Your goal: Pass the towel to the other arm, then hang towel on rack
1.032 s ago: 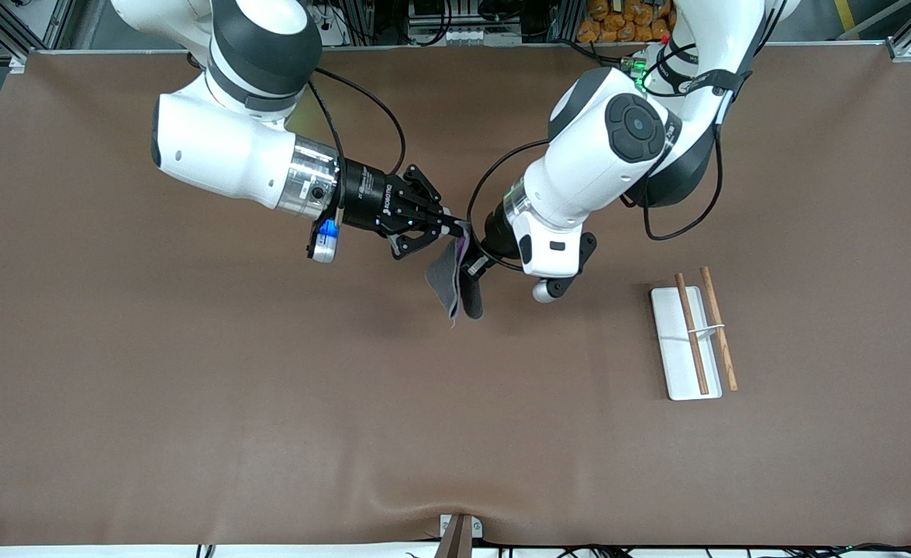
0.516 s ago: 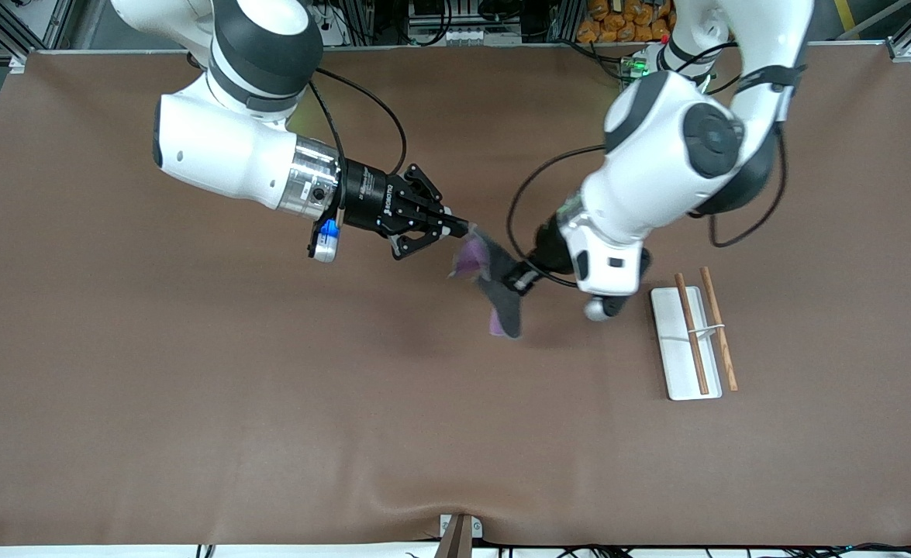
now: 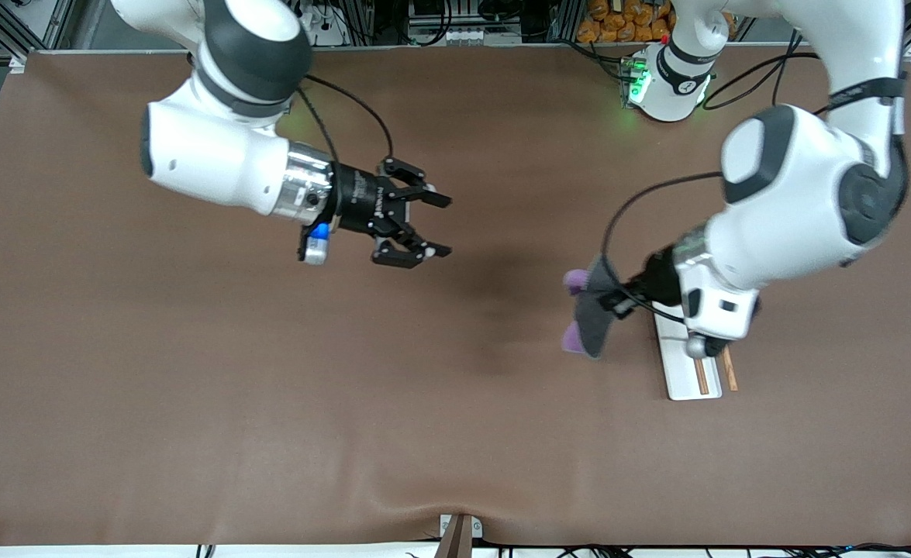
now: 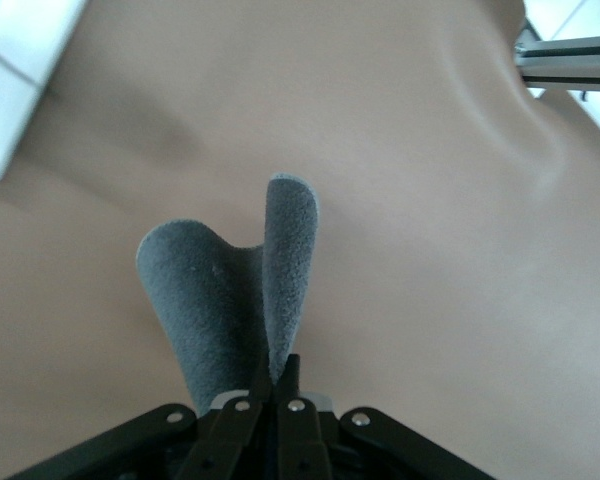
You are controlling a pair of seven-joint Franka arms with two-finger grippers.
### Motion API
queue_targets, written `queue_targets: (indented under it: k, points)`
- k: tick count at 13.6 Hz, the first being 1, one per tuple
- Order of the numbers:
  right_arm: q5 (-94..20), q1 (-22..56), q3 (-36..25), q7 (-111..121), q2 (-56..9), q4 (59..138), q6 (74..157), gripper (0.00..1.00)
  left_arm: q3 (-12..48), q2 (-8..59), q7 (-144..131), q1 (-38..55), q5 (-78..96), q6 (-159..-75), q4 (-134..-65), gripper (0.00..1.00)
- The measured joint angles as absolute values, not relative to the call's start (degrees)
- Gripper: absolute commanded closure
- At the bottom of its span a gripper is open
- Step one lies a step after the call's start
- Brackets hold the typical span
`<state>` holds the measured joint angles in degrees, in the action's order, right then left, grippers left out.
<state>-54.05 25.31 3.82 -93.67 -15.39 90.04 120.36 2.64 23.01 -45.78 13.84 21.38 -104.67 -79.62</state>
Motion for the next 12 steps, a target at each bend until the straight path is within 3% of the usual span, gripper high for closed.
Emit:
queue_targets:
  k: [5, 9, 12]
  points:
    - [-45.4, 17.3, 3.4, -82.4, -12.5, 88.0, 102.1, 0.00, 2.7, 25.4, -33.5, 5.9, 21.4, -102.2, -80.1, 1.00]
    - [-31.8, 9.8, 3.2, -62.0, -10.2, 85.7, 85.2, 0.00, 2.7, 28.0, -28.1, 2.9, 21.5, -102.2, -80.1, 1.00]
    - [-19.7, 6.5, 3.1, -42.4, -9.7, 84.8, 78.1, 0.00, 2.7, 29.6, -24.9, 0.7, 24.3, -102.2, -80.1, 1.00]
